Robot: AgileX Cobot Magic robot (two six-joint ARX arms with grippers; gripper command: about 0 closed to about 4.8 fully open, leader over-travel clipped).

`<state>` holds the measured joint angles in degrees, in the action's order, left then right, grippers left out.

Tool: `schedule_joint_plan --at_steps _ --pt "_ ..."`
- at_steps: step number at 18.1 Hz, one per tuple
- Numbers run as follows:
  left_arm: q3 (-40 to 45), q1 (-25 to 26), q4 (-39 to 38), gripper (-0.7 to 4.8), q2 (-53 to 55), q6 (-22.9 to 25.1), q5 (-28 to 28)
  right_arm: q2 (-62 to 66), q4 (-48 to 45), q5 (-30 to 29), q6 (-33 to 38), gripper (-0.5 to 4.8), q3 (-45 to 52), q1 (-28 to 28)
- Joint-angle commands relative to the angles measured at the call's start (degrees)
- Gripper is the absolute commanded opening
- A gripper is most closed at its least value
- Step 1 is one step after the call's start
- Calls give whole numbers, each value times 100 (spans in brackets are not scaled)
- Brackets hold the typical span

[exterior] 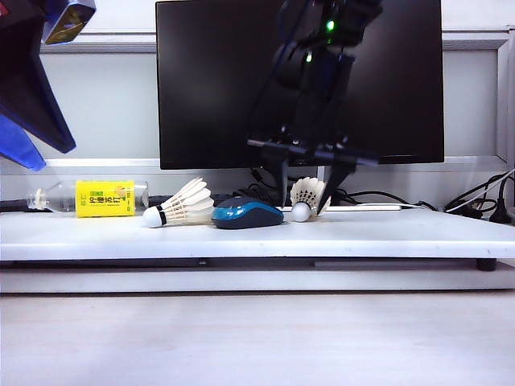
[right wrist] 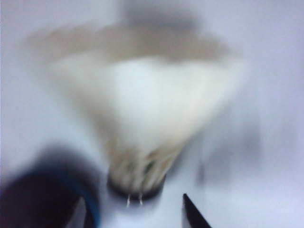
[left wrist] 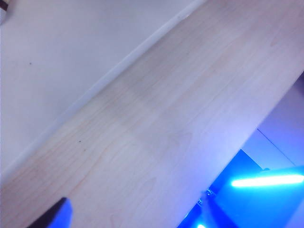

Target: Stack the badminton balls on the table vertically.

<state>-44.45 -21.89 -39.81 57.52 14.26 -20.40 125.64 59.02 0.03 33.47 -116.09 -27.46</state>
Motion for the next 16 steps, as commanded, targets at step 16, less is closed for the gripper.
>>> schedule_joint_plan --at_steps 16 --pt "-15 -4 -4 364 -7 -11 -44 -306 654 437 -9750 252 -33 -11"
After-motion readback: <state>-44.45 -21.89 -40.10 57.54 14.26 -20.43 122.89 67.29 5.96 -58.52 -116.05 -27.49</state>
